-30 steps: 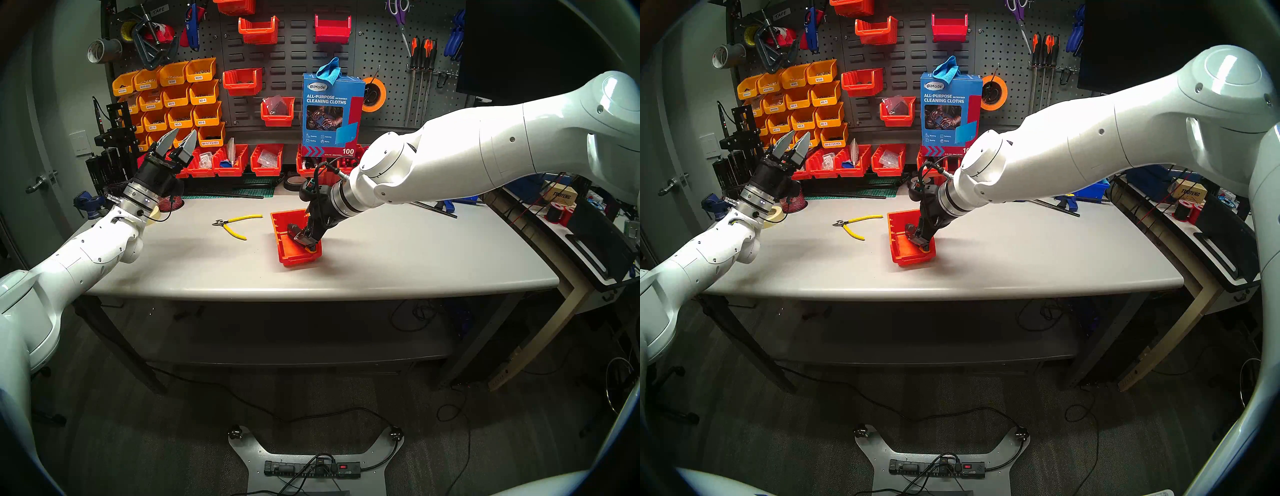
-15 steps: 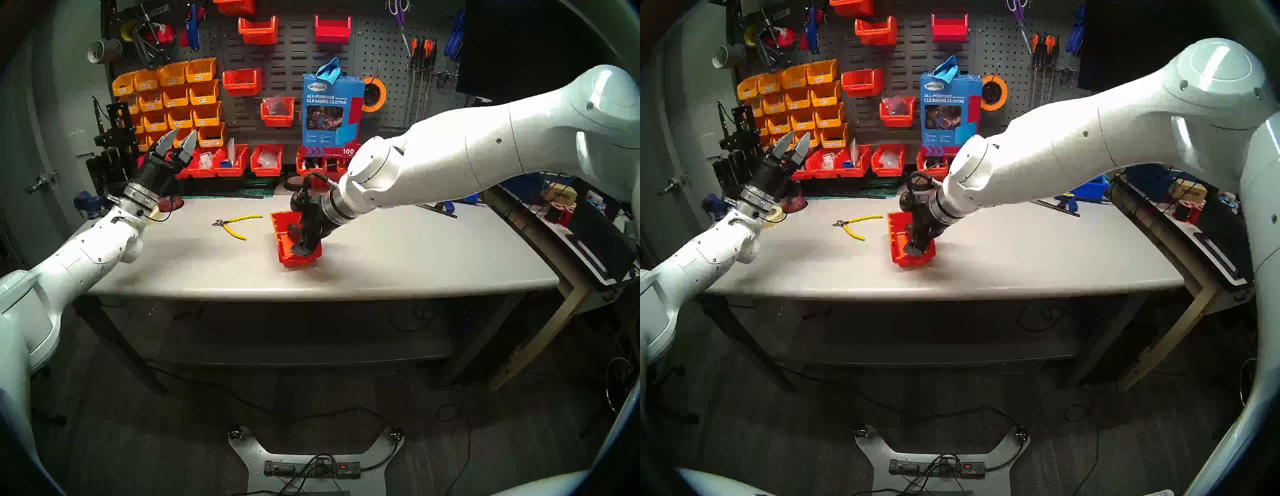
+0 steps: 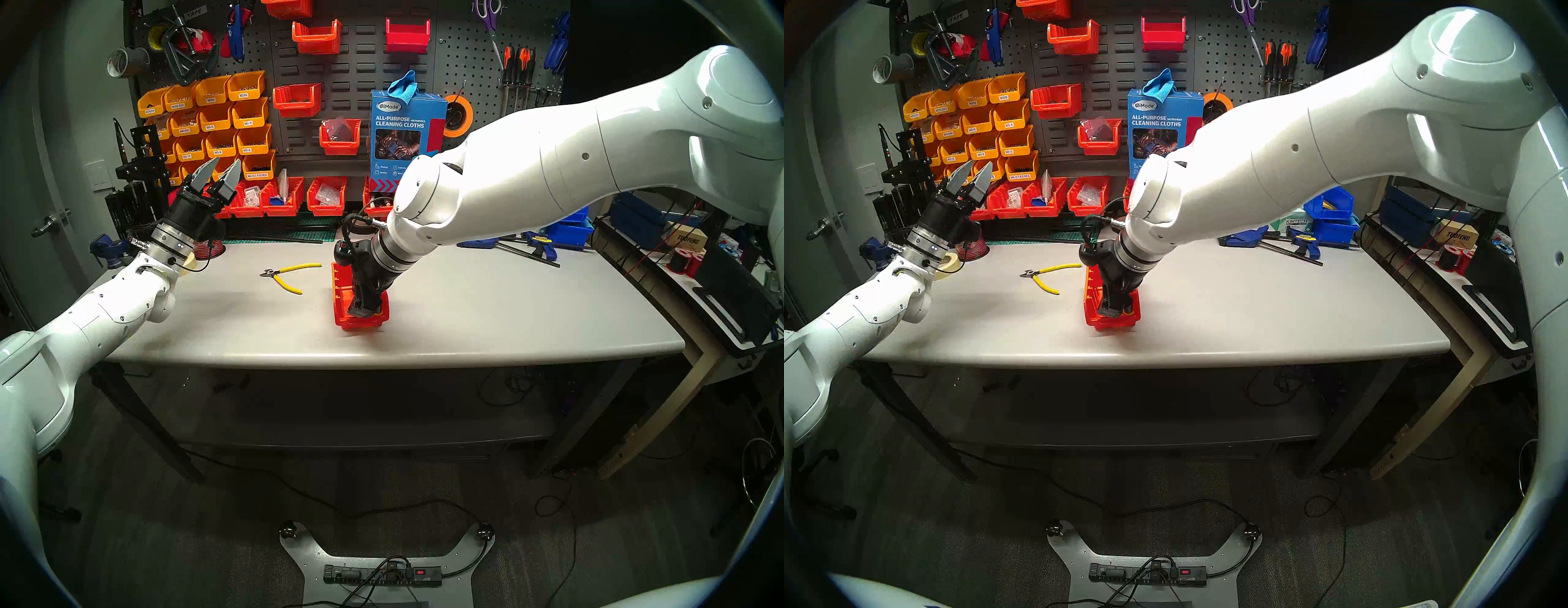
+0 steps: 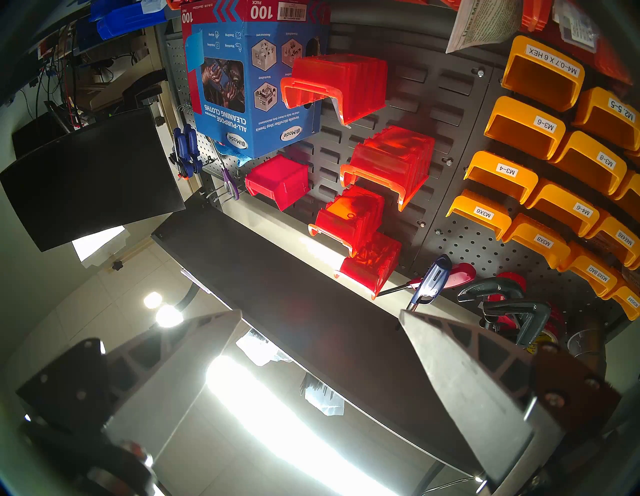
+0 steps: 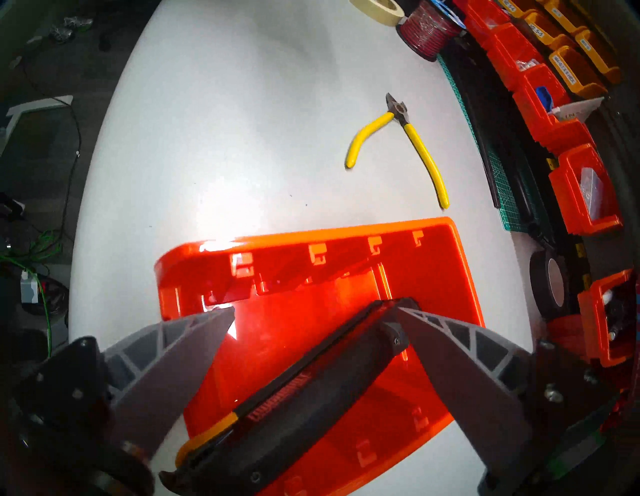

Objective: Take out tools from the storage box

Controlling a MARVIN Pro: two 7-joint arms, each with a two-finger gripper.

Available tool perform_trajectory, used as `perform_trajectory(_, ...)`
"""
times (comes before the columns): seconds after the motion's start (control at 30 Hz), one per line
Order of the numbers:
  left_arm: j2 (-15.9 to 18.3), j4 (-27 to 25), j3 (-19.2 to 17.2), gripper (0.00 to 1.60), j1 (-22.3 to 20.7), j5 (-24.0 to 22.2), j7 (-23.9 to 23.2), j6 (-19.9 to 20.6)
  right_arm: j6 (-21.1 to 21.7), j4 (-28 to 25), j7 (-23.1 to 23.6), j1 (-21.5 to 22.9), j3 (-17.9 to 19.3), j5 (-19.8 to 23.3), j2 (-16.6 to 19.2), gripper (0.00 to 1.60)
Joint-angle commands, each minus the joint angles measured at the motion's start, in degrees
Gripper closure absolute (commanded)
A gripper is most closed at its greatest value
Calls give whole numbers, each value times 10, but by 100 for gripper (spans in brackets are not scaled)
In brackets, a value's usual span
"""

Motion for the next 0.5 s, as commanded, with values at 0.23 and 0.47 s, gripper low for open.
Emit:
perform_trajectory(0.23, -1, 1, -5, 0, -10, -1, 0, 1, 50, 18, -45, 6, 8, 4, -46, 0)
perform_trajectory(0.47, -1, 1, -5, 0, -10, -1, 0, 1, 101, 31, -100, -10, 14, 58, -47, 0)
